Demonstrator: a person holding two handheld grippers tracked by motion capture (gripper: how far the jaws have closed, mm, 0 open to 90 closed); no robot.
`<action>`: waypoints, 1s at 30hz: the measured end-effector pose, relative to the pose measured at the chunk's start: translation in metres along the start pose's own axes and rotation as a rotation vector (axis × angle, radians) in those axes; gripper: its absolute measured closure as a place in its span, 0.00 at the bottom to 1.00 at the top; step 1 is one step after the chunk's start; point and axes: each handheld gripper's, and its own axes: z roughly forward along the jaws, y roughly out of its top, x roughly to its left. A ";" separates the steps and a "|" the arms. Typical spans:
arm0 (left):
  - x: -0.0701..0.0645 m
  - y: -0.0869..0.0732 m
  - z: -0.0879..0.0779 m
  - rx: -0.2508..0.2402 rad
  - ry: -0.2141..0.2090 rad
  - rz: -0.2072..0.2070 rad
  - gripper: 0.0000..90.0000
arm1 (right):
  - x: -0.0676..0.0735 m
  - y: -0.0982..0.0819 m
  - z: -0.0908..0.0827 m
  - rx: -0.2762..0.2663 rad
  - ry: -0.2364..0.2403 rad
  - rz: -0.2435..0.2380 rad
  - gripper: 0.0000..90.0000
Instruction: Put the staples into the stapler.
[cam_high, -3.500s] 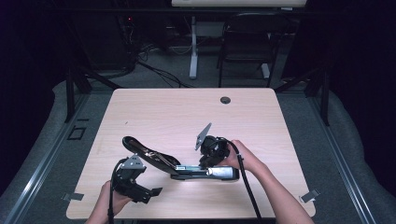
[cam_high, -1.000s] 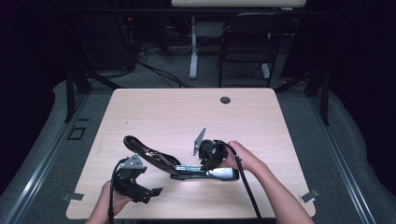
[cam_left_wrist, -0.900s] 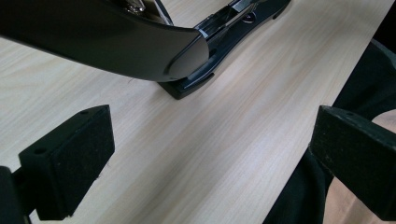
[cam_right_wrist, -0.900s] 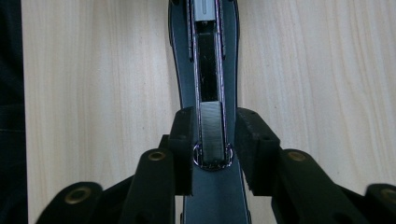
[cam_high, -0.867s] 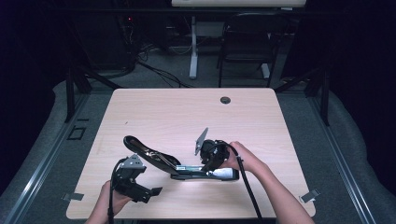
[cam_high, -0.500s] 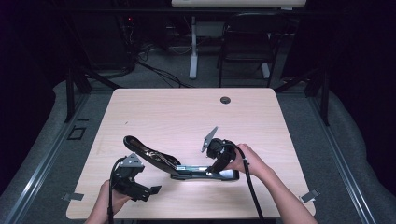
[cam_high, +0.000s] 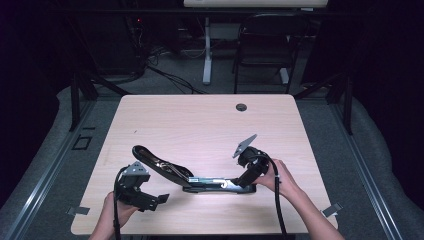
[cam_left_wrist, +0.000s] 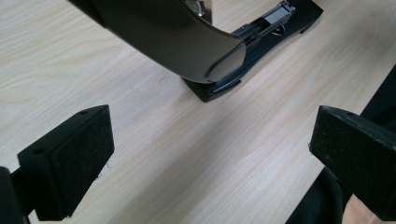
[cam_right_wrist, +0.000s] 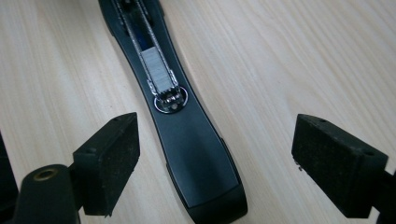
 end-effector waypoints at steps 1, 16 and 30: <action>0.001 0.000 0.000 -0.004 0.005 -0.005 0.00 | -0.001 -0.001 -0.003 0.003 -0.014 -0.001 0.17; 0.014 0.000 -0.002 -0.009 0.027 -0.049 0.00 | 0.002 -0.006 -0.010 -0.033 -0.073 0.060 0.17; 0.020 0.000 -0.005 -0.017 0.099 -0.093 0.00 | 0.003 -0.004 -0.012 -0.062 -0.102 0.081 0.17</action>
